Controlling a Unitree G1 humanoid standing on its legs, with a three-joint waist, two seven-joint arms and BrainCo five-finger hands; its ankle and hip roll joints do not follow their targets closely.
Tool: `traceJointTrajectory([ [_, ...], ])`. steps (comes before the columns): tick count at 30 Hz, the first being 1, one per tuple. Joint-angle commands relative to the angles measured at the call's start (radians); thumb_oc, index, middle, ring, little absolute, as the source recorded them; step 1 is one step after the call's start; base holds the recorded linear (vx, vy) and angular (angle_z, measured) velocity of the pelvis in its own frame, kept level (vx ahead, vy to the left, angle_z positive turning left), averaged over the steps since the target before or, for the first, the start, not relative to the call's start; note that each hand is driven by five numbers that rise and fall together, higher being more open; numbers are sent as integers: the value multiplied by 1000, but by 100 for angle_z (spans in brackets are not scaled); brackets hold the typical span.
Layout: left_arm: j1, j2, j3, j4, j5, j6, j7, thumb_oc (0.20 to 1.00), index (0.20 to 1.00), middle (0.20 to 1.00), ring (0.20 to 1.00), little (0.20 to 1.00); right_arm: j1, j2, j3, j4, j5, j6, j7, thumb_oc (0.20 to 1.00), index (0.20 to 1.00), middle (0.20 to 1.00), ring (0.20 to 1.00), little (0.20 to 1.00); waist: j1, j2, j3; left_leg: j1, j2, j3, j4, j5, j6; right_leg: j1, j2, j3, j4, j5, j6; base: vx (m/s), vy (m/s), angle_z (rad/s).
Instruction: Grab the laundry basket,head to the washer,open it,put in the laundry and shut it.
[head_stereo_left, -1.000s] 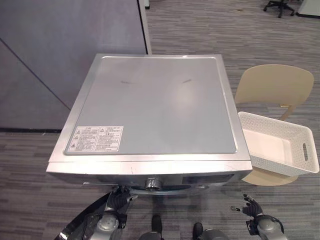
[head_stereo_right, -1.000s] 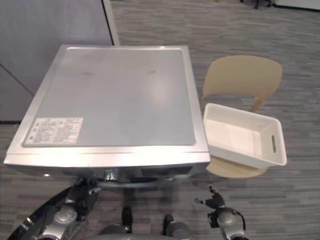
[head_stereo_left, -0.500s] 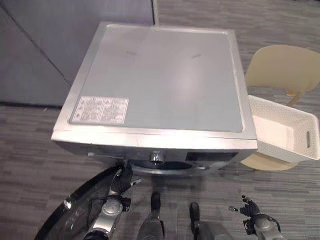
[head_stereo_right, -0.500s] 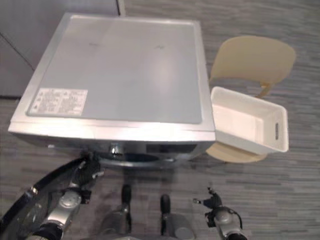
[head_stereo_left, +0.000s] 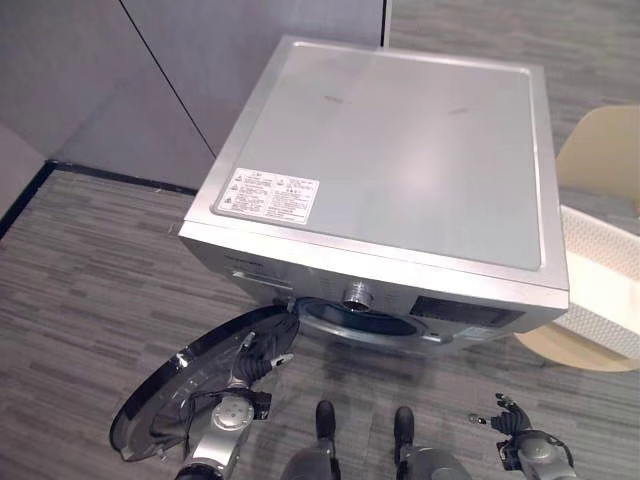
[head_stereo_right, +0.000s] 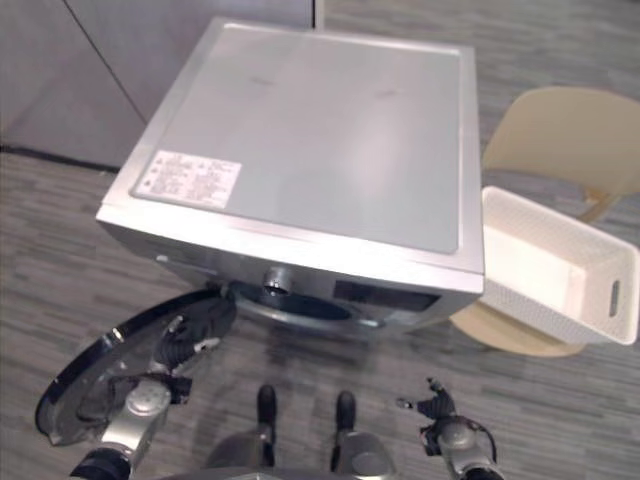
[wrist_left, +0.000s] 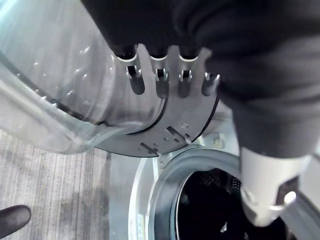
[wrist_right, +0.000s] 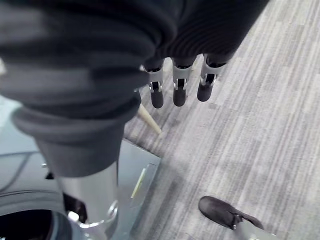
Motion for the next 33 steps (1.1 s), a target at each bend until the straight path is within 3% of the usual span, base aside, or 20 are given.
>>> traceJointTrajectory([
  [1,16,43,35,-37,54,-21,5,1000,1000,1000,1000,1000,7,-1,-4,25,-4,-3,-6,1000,1000,1000,1000,1000,6,-50,-60,-38,-43,-1,47,-59,6,-47,-8,61,46,-74,67,43,21,-2],
  [8,42,43,41,-19,67,-11,-17,1000,1000,1000,1000,1000,13,13,-13,68,0,8,3,1000,1000,1000,1000,1000,4,-56,-91,35,-48,13,8,-68,15,-5,-7,74,52,-86,73,78,38,-4],
  [9,-54,-21,-53,39,15,-8,9,1000,1000,1000,1000,1000,-18,0,-48,103,59,26,-22,1000,1000,1000,1000,1000,-9,-39,-65,28,-51,45,61,-94,22,-67,-45,97,160,-77,101,51,17,-2],
  [17,-34,-19,-52,39,17,5,7,1000,1000,1000,1000,1000,-17,-2,-42,59,42,26,-34,1000,1000,1000,1000,1000,-6,-37,-58,44,-49,37,39,-91,28,-68,-42,90,163,-69,107,-7,30,-4],
  [18,-45,-2,-47,25,16,5,14,1000,1000,1000,1000,1000,-24,4,-35,38,42,25,-34,1000,1000,1000,1000,1000,-1,-37,-35,19,-35,35,49,-78,34,-124,-27,103,262,-81,113,-391,26,-28],
  [20,-62,25,-40,11,18,4,19,1000,1000,1000,1000,1000,-17,16,-11,12,29,21,-28,1000,1000,1000,1000,1000,10,-36,-14,-39,-15,29,90,-53,39,-109,-7,120,459,-151,104,-394,-31,-23],
  [23,-42,38,-18,5,16,7,28,1000,1000,1000,1000,1000,3,20,-12,2,19,21,-28,1000,1000,1000,1000,1000,34,-45,-32,-74,-16,22,84,-25,36,-64,13,154,545,-120,105,-205,-116,33],
  [25,-35,37,-18,-38,6,-2,25,1000,1000,1000,1000,1000,-1,28,-6,-9,37,12,-22,1000,1000,1000,1000,1000,60,-73,-41,-136,-25,-6,73,33,7,54,37,187,358,-242,64,-204,-204,21],
  [26,-32,37,-15,-49,8,-1,20,1000,1000,1000,1000,1000,-3,30,-8,-5,41,13,-21,1000,1000,1000,1000,1000,70,-73,-46,-166,-19,-3,66,60,-11,65,41,178,294,-247,48,-415,-225,35],
  [27,-44,31,-19,-56,1,1,15,1000,1000,1000,1000,1000,-15,22,-8,-1,50,9,-30,1000,1000,1000,1000,1000,85,-57,-21,-228,-3,14,54,128,-64,52,72,171,217,-248,21,-459,-159,67],
  [29,-52,23,-17,-55,-12,0,16,1000,1000,1000,1000,1000,-27,14,-10,6,53,11,-37,1000,1000,1000,1000,1000,82,-51,-7,-237,-1,16,54,126,-70,39,75,154,202,-230,20,-314,-59,96],
  [31,-53,15,-18,-60,-3,-1,13,1000,1000,1000,1000,1000,-22,8,-26,15,53,17,-42,1000,1000,1000,1000,1000,68,-59,6,-236,3,32,109,69,-43,27,45,103,172,-196,31,-294,49,68],
  [32,-43,21,-20,-92,8,-6,3,1000,1000,1000,1000,1000,-12,11,-36,19,57,17,-41,1000,1000,1000,1000,1000,53,-71,3,-211,1,33,190,-1,-26,14,5,67,140,-162,43,-274,75,74],
  [33,-44,20,-20,-92,8,-6,3,1000,1000,1000,1000,1000,-12,11,-36,19,57,17,-41,1000,1000,1000,1000,1000,52,-70,1,-215,2,32,190,0,-26,11,7,66,139,-160,42,-261,93,73],
])
